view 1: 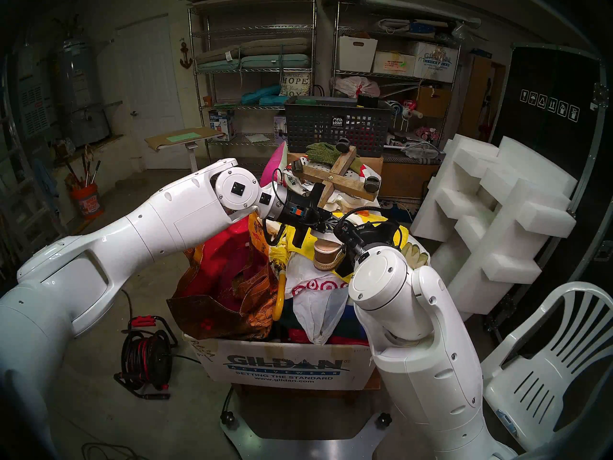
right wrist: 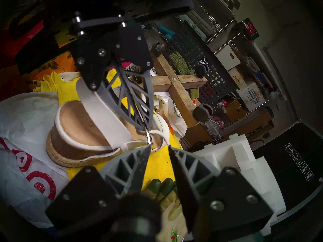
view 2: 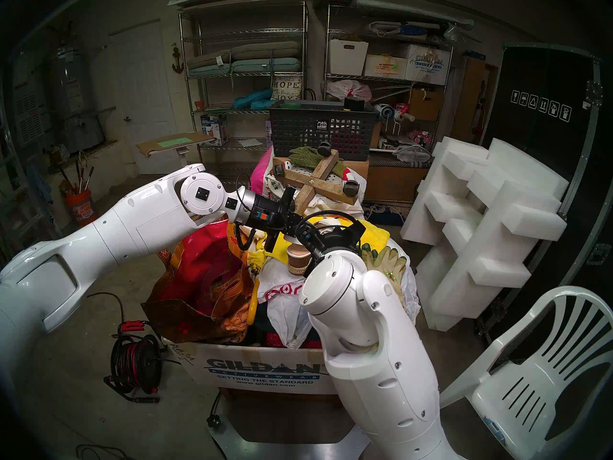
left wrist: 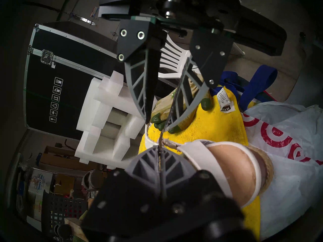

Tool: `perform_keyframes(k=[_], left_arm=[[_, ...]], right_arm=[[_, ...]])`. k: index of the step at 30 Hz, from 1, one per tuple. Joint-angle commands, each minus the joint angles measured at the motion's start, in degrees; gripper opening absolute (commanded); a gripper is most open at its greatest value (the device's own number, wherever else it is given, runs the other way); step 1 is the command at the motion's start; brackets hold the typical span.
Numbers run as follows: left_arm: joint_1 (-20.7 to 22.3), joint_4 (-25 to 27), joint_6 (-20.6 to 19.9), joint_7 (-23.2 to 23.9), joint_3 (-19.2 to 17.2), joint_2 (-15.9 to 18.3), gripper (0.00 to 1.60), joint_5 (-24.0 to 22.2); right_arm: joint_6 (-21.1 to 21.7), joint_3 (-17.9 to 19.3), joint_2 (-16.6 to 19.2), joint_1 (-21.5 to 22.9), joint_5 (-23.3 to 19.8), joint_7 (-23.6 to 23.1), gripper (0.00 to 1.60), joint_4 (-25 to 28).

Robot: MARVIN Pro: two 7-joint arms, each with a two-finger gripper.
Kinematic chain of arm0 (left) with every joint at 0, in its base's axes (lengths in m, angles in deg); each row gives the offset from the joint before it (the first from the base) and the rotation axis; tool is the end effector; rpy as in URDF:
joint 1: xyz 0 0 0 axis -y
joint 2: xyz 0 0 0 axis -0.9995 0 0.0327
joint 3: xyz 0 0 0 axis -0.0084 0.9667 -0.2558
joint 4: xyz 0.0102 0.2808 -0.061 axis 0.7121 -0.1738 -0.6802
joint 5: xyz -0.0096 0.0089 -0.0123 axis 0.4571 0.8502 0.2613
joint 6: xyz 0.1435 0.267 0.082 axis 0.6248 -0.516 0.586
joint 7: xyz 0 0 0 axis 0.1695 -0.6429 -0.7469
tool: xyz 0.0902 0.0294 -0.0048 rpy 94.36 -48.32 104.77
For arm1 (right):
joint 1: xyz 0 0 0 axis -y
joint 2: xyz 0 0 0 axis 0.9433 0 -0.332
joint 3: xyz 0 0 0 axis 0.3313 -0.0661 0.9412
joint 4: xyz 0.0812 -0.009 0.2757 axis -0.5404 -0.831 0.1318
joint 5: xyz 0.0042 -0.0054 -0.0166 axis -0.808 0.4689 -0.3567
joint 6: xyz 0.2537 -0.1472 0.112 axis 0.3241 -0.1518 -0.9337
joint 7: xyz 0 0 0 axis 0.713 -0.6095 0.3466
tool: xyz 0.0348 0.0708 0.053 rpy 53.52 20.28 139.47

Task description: Unbuckle a shoe

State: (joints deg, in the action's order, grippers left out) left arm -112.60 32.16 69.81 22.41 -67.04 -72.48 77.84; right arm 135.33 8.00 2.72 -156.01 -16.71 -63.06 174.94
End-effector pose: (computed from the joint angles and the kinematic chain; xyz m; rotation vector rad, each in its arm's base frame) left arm 0.5101 -0.1145 -0.1268 0.7621 -2.4574 1.5629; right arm 0.3600 0.1070 -0.1454 1.9906 0.9030 1.4441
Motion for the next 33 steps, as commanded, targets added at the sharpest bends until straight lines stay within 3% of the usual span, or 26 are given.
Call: perform_keyframes(k=[1,22,27,29,33], left_arm=[[1.1,0.1,-0.1,0.0,-0.8,0.4,0.0,0.0],[1.0,2.1,-0.4,-0.1,-0.8,1.4,0.0,-0.3],[1.1,2.4,-0.5,0.0,-0.7,1.5,0.0,-0.3],[1.1,2.5,-0.5,0.0,-0.7,1.5,0.0,-0.3],[1.1,2.7,-0.4,0.0,-0.7,1.7,0.0,-0.3]], right_arm=[[-0.1,0.1,0.0,0.2,0.9,0.0,0.78,1.7],[-0.1,0.6,-1.2,0.3,1.2,-0.3,0.76,0.7],[-0.1,0.3,-1.3,0.9,1.5,-0.3,0.62,0.1],[-0.1,0.2,-1.3,1.2,1.5,-0.2,0.26,-0.3],[-0.1,0.2,-1.5,1.7,1.7,0.0,0.2,-1.0]])
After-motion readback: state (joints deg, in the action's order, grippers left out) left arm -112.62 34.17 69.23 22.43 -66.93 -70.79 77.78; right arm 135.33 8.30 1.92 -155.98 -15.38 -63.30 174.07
